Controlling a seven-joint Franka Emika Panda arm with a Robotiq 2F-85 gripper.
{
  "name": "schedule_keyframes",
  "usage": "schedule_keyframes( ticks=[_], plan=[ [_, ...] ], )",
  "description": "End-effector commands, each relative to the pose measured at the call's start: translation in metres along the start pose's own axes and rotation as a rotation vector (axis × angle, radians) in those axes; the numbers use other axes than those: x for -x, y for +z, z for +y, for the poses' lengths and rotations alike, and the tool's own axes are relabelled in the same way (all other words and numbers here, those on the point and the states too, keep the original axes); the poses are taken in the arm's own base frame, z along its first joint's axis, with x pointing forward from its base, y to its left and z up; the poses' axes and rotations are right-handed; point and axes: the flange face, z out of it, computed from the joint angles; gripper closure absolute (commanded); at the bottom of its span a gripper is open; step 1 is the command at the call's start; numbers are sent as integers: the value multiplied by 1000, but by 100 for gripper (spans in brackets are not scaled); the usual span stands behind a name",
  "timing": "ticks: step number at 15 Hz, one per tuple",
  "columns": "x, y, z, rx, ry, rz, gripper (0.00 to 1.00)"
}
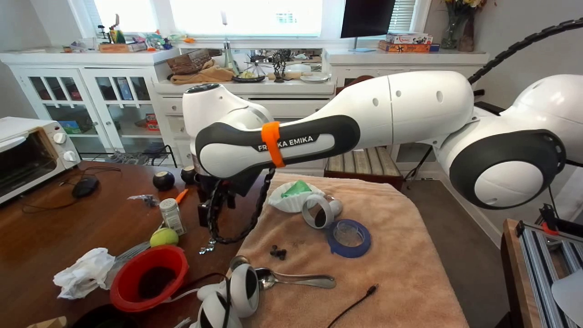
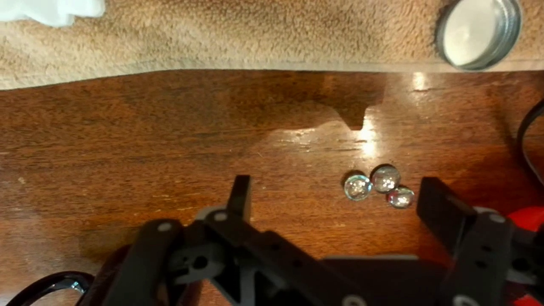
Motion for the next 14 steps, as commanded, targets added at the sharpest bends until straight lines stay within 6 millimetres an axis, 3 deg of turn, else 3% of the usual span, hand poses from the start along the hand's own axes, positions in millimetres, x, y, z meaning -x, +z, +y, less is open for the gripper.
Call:
schedule_keyframes(
  ticks=[1,8,14],
  plan=[
    [0,15,6,9,-50,16,0],
    [-2,43,-6,-4,-115,73,0],
    [-6,40,-25,10,-190,115,0]
  ],
)
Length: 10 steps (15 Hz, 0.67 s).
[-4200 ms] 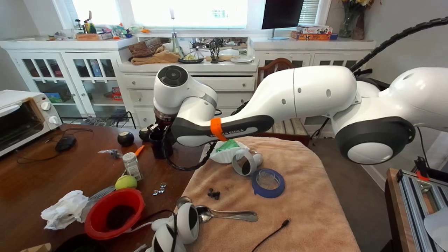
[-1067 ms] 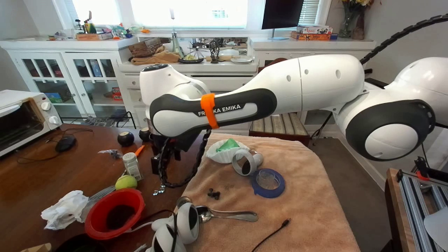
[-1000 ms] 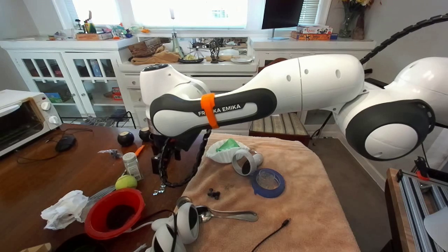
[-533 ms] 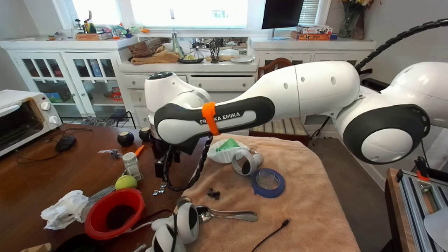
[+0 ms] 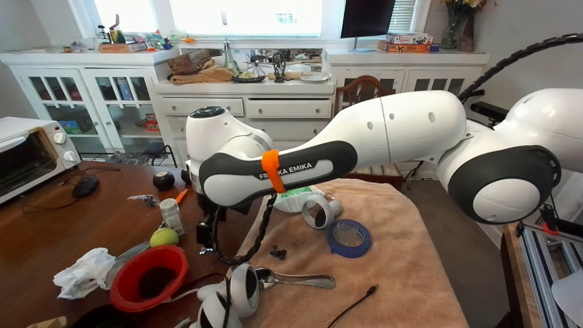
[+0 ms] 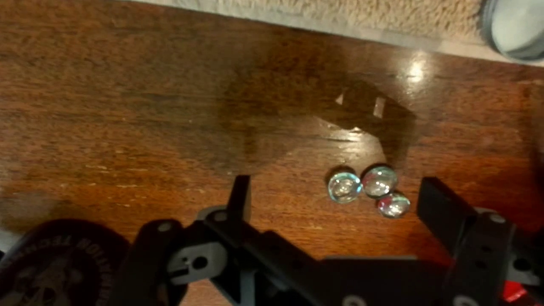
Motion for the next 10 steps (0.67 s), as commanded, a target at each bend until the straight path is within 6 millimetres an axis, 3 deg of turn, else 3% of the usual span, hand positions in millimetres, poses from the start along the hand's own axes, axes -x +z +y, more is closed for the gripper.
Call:
schedule_keyframes(
  ticks=[1,7,10],
  plan=[
    [-3,3,-11,15,-67,19,0],
    [0,9,-14,24,-74,4,10],
    [2,12,-7,31,-40,-1,23]
  ],
)
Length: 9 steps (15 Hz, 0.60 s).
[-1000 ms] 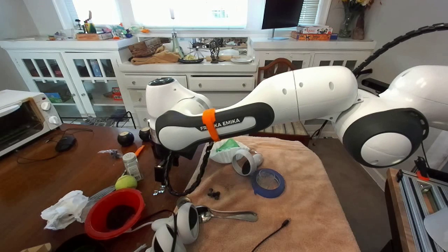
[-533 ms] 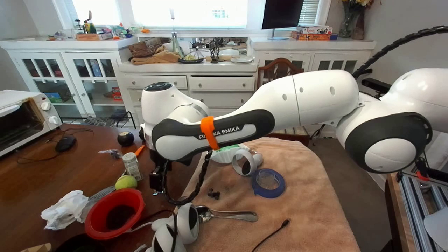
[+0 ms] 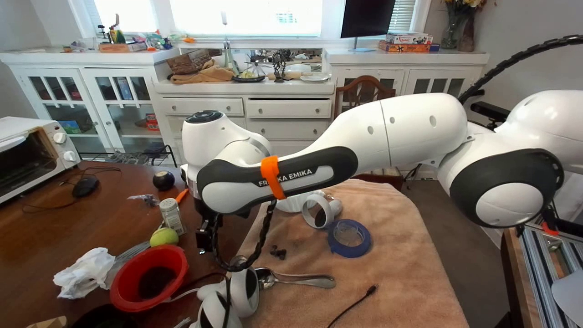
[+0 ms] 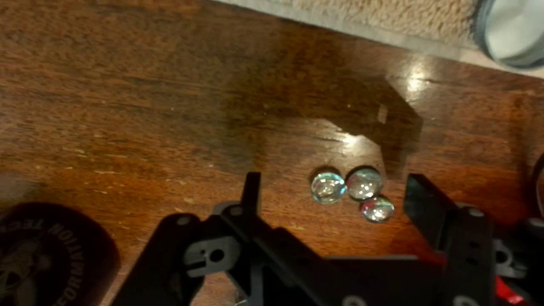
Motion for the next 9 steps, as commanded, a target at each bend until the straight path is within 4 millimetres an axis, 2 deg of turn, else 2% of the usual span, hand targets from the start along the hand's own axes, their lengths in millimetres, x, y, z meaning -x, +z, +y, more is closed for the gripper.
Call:
schedule_keyframes(
  ticks=[1,3,4,6,9],
  plan=[
    [4,10,5,13,27,-8,32],
    [5,13,5,8,26,-11,39],
    [5,14,5,8,23,-9,47],
    [4,14,4,8,12,1,49],
    [5,15,4,9,8,-2,45]
  ],
)
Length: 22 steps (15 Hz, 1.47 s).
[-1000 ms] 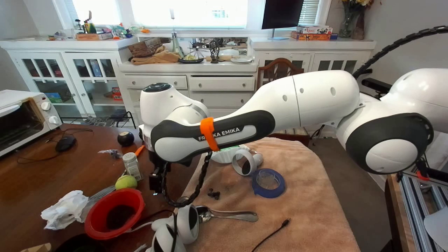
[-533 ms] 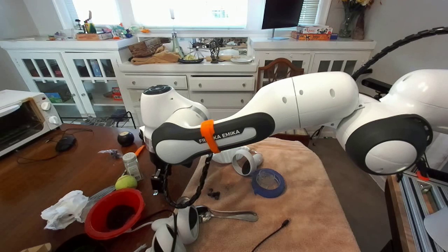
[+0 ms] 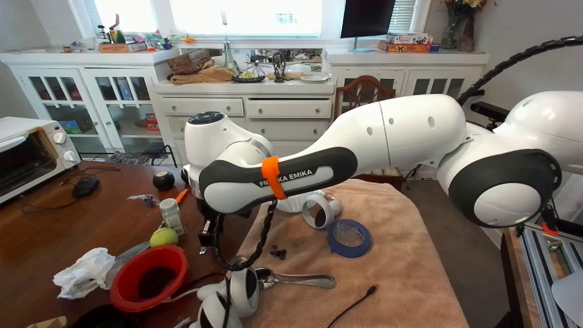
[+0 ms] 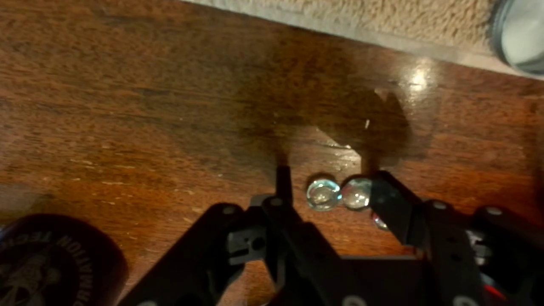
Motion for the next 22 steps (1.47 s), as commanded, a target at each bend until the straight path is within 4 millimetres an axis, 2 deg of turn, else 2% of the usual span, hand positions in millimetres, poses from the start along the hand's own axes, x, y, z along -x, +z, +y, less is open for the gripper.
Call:
schedule_keyframes(
  ticks=[1,3,4,7,8,9,10,14,16,18,22],
  plan=[
    [2,11,-1,10,-6,0,44],
    [3,11,-1,10,-6,-1,69],
    [3,12,-1,10,-6,-1,71],
    [3,12,0,12,-6,0,96],
    [3,11,0,12,-6,0,99],
    [2,10,0,14,-5,0,100],
    [2,9,0,16,-2,-2,96],
    [-2,-9,6,35,7,1,96],
    [-5,-25,13,49,18,4,96],
    [-9,-50,20,74,30,19,96],
    [-16,-83,47,161,71,88,96]
  ],
)
